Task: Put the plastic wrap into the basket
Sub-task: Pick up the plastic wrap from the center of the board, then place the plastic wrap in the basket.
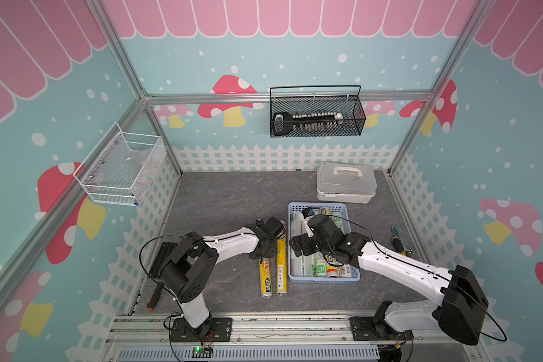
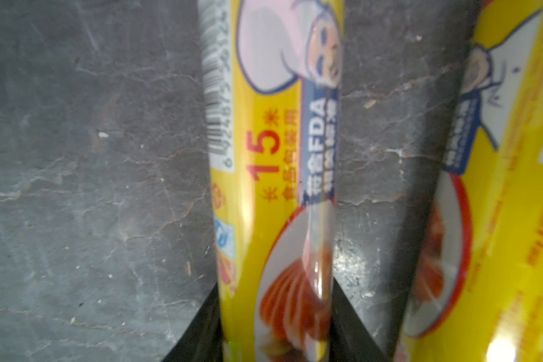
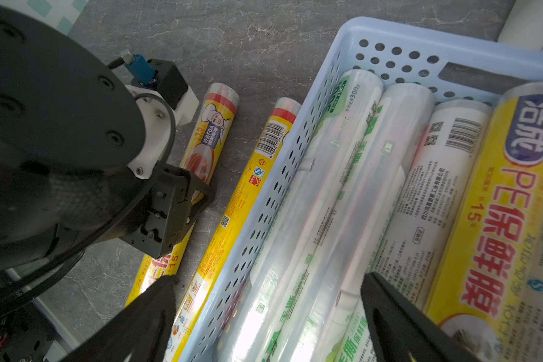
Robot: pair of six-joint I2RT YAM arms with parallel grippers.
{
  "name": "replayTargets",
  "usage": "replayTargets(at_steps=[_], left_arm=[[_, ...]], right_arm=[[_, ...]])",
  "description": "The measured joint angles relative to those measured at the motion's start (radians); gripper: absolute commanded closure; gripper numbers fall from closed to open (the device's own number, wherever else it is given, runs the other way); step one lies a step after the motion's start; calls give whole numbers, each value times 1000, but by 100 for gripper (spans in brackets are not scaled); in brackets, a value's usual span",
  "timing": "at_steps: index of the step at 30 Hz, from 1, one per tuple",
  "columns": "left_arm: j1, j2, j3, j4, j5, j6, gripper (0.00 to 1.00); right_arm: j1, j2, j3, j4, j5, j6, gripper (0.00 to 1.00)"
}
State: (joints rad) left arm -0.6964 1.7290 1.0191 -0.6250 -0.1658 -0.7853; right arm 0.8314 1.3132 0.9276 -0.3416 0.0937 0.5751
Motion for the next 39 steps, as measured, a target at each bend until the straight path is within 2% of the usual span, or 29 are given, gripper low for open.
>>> replayTargets(at_steps=[9,18,26,34,39], left_arm=[[0,-198,10,-3,-14,5,78],[0,-251,106,77,119,15,78],[-34,-127,248,172,257,6,78],[-103,38,364,196,322,-5,77],[-115,133,431,205,351,-22,77]], right_arm=[[0,-71,-41,-3,61,17,5],[0,-231,-113,-3,182,51,3],[-75,-318,-168,-11,189,76,2],[-235,-389,-241,-41,84,123,2],[-256,-422,-257,-57,47,130,2]])
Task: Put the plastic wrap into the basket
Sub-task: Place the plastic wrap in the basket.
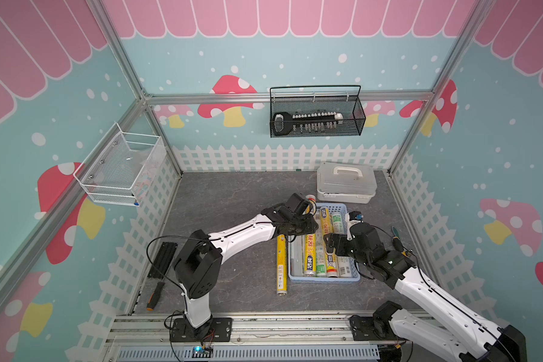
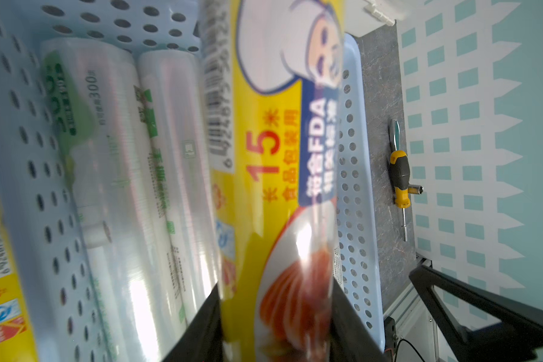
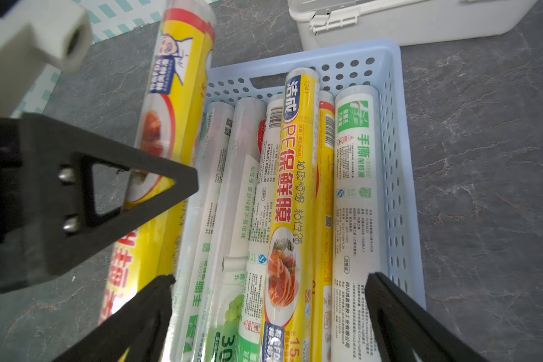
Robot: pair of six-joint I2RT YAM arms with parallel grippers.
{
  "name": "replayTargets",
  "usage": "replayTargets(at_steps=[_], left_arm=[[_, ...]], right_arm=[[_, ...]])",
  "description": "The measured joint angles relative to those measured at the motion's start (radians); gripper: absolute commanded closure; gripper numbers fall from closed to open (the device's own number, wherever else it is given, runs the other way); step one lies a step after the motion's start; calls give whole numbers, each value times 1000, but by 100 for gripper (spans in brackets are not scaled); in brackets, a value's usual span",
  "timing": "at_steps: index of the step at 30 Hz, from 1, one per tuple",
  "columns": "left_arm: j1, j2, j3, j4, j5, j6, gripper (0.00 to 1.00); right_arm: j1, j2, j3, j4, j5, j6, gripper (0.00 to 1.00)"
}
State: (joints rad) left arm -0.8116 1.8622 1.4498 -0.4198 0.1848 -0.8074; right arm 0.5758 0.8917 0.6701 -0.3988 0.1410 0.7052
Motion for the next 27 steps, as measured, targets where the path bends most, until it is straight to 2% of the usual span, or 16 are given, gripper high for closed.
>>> replayTargets(at_steps=[16,22,27], left_arm=[[-7,129,62,9,8,-56,74],[-9,180,71,11,6,-69,68],[-10,184,74,14,6,-74,58]], right_arm=[[0,14,0,-29,-17,-40,2],[0,19,0,-31,-22,-43,1],[0,19,0,-32,-21,-46,1]])
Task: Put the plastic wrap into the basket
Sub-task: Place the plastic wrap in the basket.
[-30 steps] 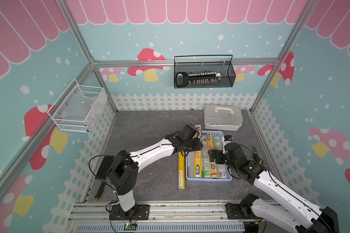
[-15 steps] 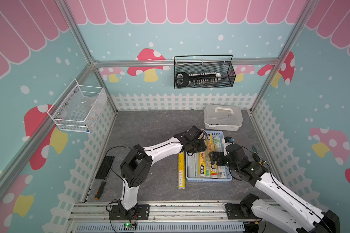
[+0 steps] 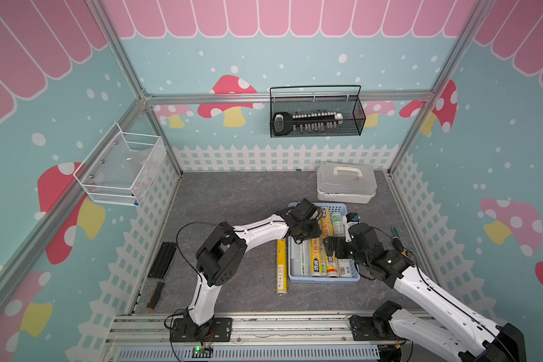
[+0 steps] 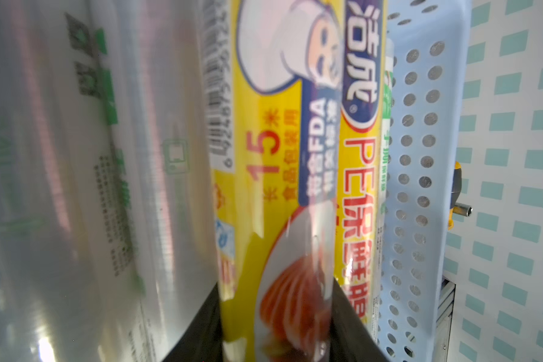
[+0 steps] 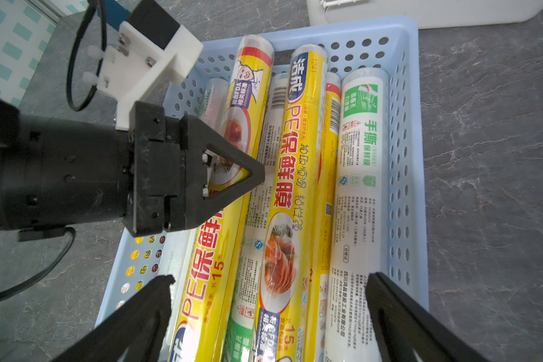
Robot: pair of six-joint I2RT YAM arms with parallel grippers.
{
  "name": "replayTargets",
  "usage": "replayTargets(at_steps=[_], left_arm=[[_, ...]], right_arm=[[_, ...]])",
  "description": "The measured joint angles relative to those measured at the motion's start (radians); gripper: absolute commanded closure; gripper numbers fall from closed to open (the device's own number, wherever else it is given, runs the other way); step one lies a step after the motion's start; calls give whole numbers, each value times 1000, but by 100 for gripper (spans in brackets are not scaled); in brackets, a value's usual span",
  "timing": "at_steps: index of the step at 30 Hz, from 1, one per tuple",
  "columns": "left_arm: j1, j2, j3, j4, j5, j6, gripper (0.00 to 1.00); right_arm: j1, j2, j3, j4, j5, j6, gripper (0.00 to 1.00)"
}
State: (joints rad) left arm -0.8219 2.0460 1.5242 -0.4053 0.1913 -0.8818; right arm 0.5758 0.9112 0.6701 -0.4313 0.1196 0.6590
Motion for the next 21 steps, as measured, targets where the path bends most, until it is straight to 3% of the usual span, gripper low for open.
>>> replayTargets(at_steps=[8,21], left_arm=[[0,0,0,0,-8,-8,48],[-3,-29,-19,-8,-27,-13,44]], right_arm=[[0,0,0,0,-1,0,1],[0,-9,0,-3,-6,1,1]])
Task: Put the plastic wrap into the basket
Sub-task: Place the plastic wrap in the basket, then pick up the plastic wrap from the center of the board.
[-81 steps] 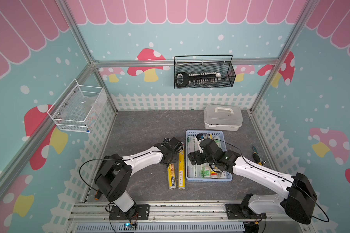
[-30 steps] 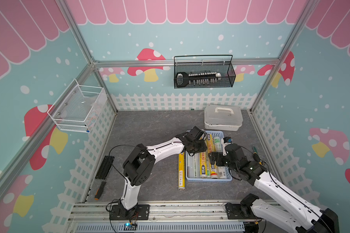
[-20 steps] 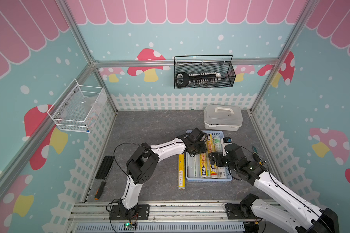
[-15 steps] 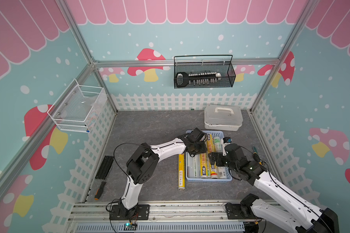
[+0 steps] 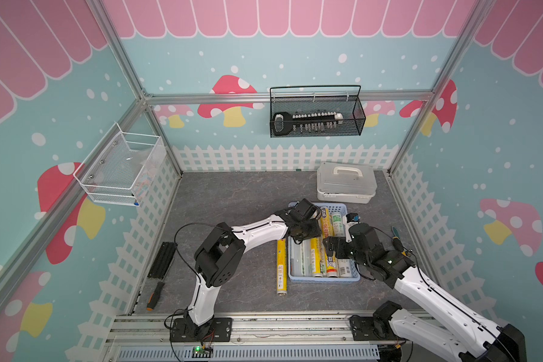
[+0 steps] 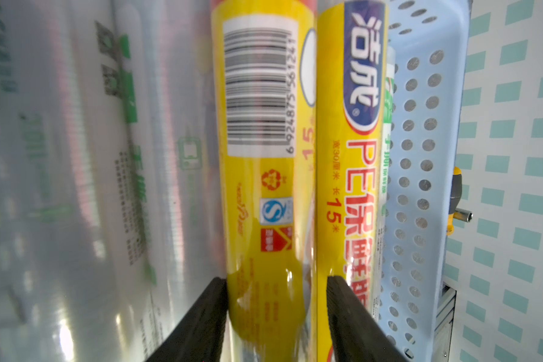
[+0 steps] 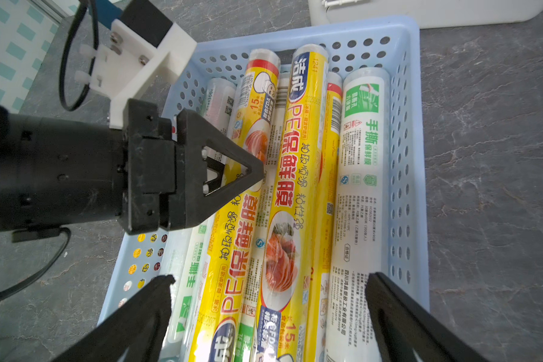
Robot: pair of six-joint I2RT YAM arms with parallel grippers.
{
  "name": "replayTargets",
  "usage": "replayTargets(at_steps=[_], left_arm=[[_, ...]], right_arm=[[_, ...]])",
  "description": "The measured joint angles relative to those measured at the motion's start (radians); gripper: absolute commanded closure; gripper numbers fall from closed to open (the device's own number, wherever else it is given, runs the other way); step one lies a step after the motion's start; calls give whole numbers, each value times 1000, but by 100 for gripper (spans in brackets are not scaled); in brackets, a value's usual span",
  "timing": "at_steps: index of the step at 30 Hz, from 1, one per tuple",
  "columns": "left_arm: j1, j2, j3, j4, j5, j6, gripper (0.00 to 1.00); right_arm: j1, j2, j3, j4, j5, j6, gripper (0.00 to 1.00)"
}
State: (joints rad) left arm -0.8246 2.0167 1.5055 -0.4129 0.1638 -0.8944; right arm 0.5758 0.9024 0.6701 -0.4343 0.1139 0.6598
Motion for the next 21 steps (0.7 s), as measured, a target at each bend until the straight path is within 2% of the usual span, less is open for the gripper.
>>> replayTargets(at_steps=[11,21], left_arm=[[0,-159,-57,-1,-50,24,41],[12,-342,-222,-4,-188,78,41]], right_arm=[[0,-8,0,39,-61,0,1],[0,46,1,142,-200,0,3]])
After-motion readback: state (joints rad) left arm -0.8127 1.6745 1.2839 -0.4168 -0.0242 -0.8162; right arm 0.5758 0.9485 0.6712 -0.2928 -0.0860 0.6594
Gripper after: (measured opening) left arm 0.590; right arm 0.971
